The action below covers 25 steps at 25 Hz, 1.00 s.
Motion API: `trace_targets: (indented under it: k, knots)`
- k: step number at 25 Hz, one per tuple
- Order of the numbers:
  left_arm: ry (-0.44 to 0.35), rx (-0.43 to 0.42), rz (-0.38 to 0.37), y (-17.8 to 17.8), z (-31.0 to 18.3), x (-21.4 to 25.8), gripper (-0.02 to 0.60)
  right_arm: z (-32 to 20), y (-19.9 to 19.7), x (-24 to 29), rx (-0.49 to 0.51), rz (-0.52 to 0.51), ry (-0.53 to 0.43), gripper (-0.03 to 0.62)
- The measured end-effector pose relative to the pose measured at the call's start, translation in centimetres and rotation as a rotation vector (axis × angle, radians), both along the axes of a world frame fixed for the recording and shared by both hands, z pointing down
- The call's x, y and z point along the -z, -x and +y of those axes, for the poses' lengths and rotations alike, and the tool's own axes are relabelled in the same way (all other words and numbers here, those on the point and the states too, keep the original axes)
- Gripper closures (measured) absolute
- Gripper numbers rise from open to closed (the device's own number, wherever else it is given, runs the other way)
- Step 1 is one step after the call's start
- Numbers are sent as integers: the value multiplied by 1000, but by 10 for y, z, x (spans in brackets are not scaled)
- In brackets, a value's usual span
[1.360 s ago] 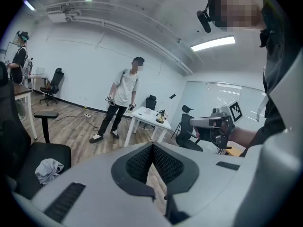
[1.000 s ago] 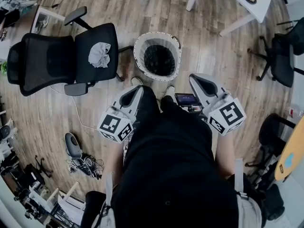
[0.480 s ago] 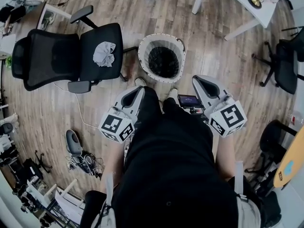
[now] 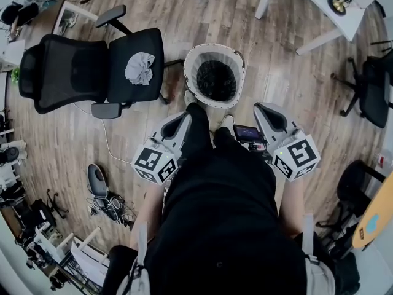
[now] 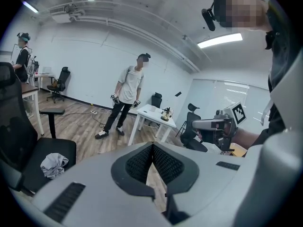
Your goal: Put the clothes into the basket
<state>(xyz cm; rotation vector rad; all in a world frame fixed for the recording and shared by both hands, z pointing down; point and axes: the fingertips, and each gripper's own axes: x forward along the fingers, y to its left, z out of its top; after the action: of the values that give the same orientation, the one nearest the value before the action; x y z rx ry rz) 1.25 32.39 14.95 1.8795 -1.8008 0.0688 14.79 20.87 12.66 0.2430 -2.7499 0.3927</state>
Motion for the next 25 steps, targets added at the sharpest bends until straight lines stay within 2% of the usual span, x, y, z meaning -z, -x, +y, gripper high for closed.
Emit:
trace_targets:
  k: [6, 11, 25]
  knots:
    - [-6, -5, 23, 18, -14, -5, 569, -4, 15, -6, 32, 40, 6, 579]
    - [-13, -12, 4, 45, -28, -7, 569, -13, 45, -2, 49, 50, 11, 577]
    - [-23, 27, 35, 180, -72, -29, 569, -48, 170, 10, 63, 103, 21, 578]
